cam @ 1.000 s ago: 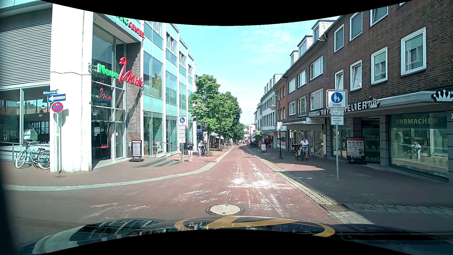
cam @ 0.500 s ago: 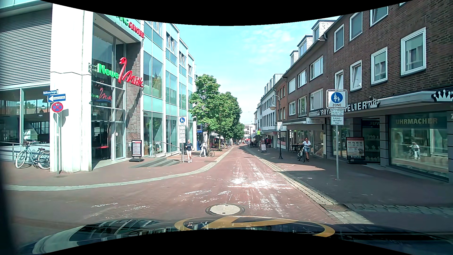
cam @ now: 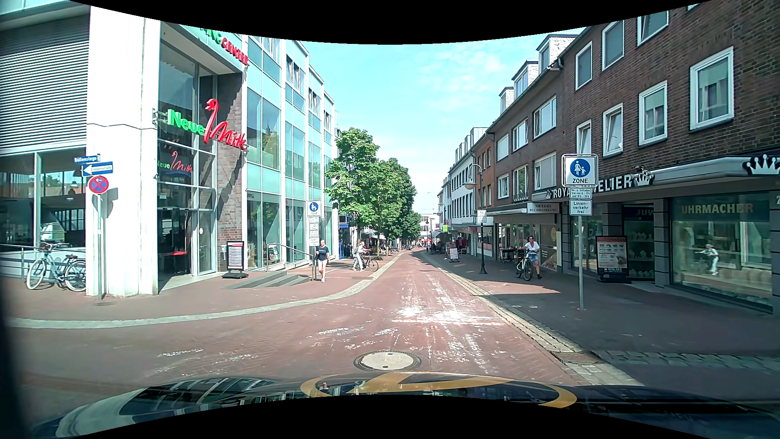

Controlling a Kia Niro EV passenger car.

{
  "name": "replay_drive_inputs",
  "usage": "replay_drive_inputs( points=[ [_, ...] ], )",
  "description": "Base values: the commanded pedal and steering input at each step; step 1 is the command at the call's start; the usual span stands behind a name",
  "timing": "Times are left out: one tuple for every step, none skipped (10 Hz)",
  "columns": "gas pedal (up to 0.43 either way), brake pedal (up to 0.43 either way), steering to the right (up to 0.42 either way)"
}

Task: Follow the waypoints while adhering to traffic rules and regulations

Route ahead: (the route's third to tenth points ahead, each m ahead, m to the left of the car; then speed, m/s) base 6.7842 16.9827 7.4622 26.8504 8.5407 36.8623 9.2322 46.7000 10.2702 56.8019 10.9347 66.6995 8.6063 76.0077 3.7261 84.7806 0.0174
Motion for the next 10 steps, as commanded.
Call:
replay_drive_inputs(
  points=[
    [0.0, 0.207, -0.055],
    [0.0, 0.207, -0.055],
    [0.0, 0.207, -0.055],
    [0.0, 0.207, -0.055],
    [0.0, 0.207, -0.055],
    [0.0, 0.207, -0.055],
    [0.0, 0.207, -0.055],
    [0.0, 0.207, -0.055],
    [0.0, 0.207, -0.055],
    [0.0, 0.207, -0.055]
  ],
)
